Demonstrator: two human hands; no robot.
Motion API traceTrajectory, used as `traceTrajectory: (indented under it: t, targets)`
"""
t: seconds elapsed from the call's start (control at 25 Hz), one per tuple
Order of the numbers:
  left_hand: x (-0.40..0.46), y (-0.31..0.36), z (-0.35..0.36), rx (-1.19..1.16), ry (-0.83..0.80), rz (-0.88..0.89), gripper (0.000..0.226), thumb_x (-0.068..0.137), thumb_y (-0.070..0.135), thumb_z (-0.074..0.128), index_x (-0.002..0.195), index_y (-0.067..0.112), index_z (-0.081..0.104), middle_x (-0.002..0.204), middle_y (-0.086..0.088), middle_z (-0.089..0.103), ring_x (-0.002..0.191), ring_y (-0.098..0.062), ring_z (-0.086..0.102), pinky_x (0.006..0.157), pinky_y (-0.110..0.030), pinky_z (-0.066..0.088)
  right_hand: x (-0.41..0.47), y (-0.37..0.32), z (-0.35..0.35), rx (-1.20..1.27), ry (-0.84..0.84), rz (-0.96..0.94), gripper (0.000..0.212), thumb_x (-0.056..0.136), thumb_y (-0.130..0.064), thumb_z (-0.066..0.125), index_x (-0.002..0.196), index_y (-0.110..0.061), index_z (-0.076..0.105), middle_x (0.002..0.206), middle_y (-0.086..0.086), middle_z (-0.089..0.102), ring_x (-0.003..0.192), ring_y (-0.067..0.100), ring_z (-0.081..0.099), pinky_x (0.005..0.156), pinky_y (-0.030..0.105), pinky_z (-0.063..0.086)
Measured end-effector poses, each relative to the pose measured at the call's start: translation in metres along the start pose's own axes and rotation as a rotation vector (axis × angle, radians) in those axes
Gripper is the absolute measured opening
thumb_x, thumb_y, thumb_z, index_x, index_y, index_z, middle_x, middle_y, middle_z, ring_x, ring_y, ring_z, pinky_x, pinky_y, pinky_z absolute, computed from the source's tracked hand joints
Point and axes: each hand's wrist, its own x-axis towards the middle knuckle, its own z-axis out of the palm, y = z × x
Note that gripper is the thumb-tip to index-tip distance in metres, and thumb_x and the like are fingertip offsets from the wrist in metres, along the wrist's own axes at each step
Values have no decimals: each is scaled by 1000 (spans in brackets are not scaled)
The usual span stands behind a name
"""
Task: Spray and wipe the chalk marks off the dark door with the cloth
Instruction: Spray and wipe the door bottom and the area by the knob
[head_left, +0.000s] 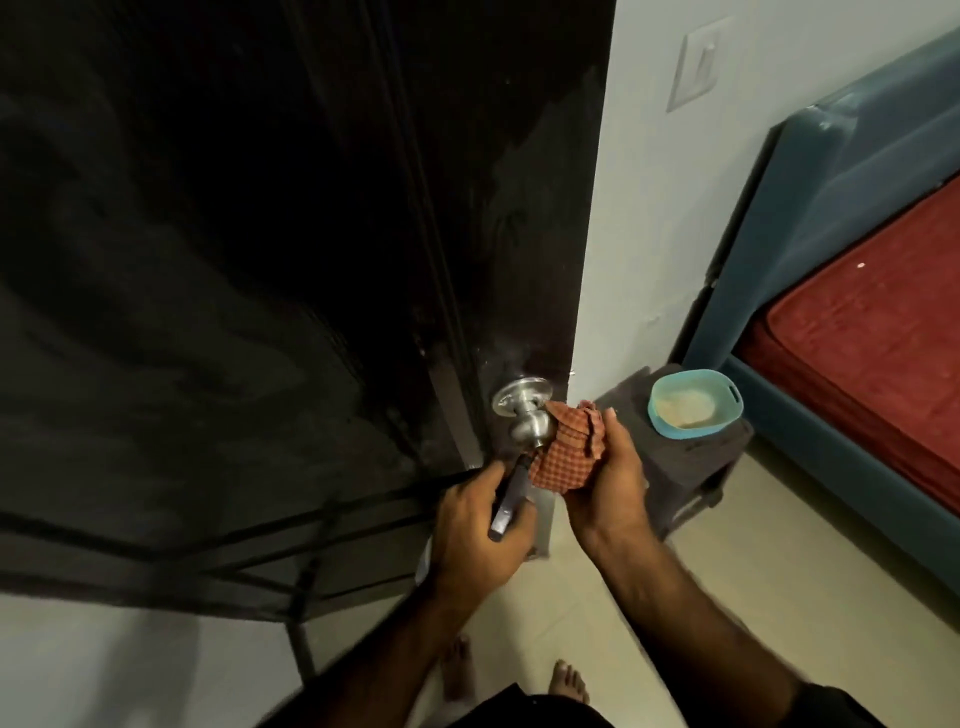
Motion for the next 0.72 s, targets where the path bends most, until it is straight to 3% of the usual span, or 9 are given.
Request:
traceTrajectory:
  t: [0.12, 0.24, 0.36, 0.48, 0.6, 0.72]
  targets:
    - [2, 1, -7, -200, -12, -335, 16, 82, 26, 79, 83, 40, 71, 73, 13, 67, 71, -9, 66, 69, -25, 53, -6, 0, 15, -309, 99, -218, 45, 107, -58, 51, 119, -22, 73, 113, 2, 77, 108, 20, 73, 90, 46, 59]
    - [3, 7, -18, -410, 128, -619, 25, 87, 9, 83, 77, 30, 76, 65, 10, 69, 64, -11, 64, 63, -29, 50, -15, 3, 25, -741, -1, -658, 37, 105, -57, 56, 118, -22, 61, 104, -4, 67, 94, 14, 68, 77, 44, 62]
    - [4, 12, -35, -483, 206, -621, 28, 90, -6, 76, 81, 20, 72, 60, 8, 70, 56, -3, 64, 59, -20, 53, -11, 8, 22, -1264, -98, -1024, 45, 102, -52, 62, 128, -16, 58, 119, 5, 60, 104, 20, 60, 83, 39, 56]
    - [10, 1, -45, -532, 238, -636, 17, 90, -2, 78, 93, 14, 73, 65, 4, 69, 58, -8, 62, 62, -29, 51, -2, 15, 13, -1657, -239, -1360, 40, 102, -45, 61, 129, -15, 65, 134, 18, 60, 121, 35, 57, 98, 53, 48]
    - [14, -4, -46, -594, 284, -770, 26, 89, 3, 81, 111, 2, 69, 72, -8, 66, 54, -12, 57, 54, -30, 49, 5, 20, 9, -1716, -305, -1447, 37, 101, -42, 64, 126, -15, 67, 137, 22, 60, 123, 42, 56, 95, 57, 50]
    - [17, 0, -46, -608, 253, -716, 16, 90, 0, 78, 104, -2, 70, 83, -21, 66, 51, -14, 52, 49, -28, 45, 4, 21, 18, -1449, -147, -1173, 45, 98, -49, 64, 130, -17, 62, 131, 15, 56, 116, 31, 55, 89, 45, 53]
